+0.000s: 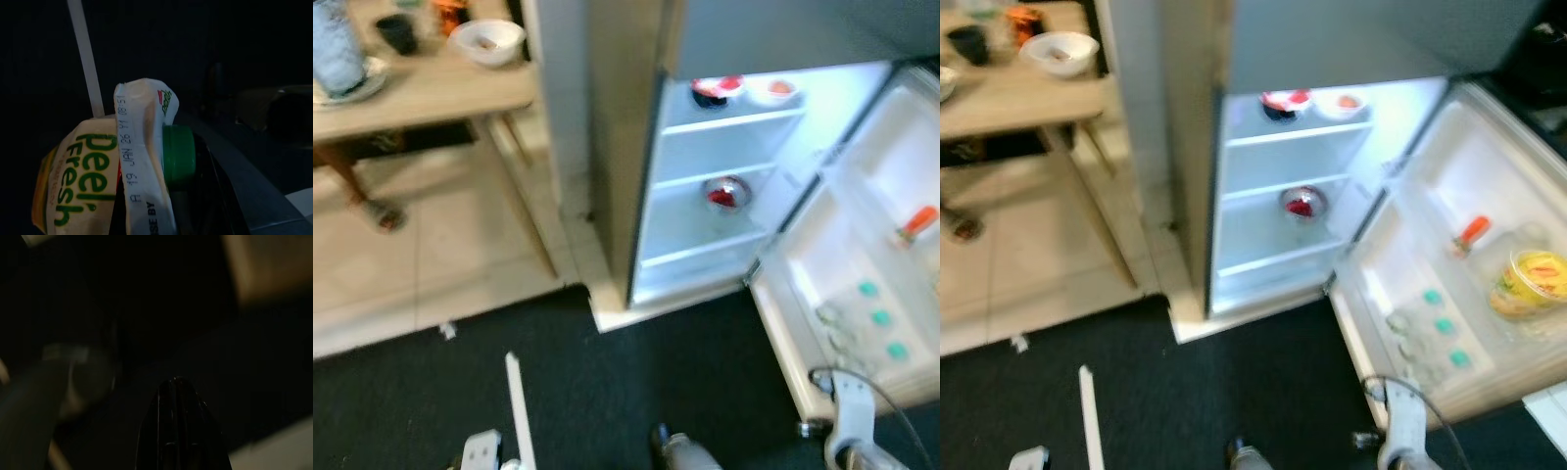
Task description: Restocking fridge
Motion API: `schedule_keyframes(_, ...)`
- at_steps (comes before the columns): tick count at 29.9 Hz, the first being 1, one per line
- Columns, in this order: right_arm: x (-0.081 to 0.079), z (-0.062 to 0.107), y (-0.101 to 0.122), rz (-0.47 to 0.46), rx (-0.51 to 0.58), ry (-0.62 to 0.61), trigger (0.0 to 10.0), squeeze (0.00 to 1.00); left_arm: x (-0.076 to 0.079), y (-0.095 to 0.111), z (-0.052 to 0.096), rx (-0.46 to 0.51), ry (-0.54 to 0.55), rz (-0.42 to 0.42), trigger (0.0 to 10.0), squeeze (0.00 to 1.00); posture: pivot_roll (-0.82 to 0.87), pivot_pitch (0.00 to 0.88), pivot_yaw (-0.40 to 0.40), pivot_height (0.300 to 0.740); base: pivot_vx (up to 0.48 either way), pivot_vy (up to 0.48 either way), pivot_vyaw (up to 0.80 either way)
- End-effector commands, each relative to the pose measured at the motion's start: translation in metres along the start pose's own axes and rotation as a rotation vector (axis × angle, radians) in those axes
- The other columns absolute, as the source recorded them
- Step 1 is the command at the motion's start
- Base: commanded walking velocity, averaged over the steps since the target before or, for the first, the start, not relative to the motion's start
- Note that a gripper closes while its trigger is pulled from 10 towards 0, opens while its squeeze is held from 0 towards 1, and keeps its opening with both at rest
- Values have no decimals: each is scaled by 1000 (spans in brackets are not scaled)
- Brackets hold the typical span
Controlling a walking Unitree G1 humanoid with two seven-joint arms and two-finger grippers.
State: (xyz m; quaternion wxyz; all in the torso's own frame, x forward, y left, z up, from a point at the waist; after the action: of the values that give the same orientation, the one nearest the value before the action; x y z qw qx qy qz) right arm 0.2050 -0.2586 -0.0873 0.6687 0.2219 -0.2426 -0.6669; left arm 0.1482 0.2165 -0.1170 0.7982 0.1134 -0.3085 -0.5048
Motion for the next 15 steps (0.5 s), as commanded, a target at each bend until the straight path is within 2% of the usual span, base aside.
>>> schedule_keyframes(1, 7, 3, -8, -15, -21, -35, 10000, 0, 22, -14, -6, -48, -78, 6, 10000, 0, -51, 151, -56, 740, 0, 0, -781)
schedule_keyframes(3, 7, 7, -32, -46, -75, -68, 10000, 0, 21, -12, -6, -48, -73, 0, 10000, 0, -50, 134, -52, 740, 0, 0, -781)
schedule_keyframes(4, 7, 7, -32, -46, -75, -68, 10000, 0, 21, -12, -6, -48, -73, 0, 10000, 0, -50, 134, -52, 740, 0, 0, -781)
schedule_keyframes(6, 5, 11, -46, -55, -114, -83, 10000, 0, 20, -10, -7, -48, -69, -6, 10000, 0, -46, 122, -51, 740, 0, 0, -781)
schedule_keyframes(11, 2, 13, -58, -52, -147, -87, 10000, 0, 21, -7, -8, -39, -66, -11, 10000, 0, -42, 113, -45, 740, 0, 0, -781)
schedule_keyframes(15, 0, 12, -57, -49, -140, -89, 10000, 0, 21, -7, -8, -38, -59, -12, 10000, 0, -46, 110, -38, 740, 0, 0, -781)
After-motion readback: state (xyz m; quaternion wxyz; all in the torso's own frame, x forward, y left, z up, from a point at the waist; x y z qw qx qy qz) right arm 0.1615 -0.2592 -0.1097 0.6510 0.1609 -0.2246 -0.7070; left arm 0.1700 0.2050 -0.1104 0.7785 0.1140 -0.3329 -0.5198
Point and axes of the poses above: a point about 5 cm out from each wrist's last joint towards the gripper, its own z axis pointing back from the gripper into the wrist, its own y axis along the axis of the wrist's last joint, x = y × z, the point moved 3 cm from there along -z, pointing out of the wrist towards the gripper, and after that the axes turned 9 degrees about z, right-handed, at the moved point
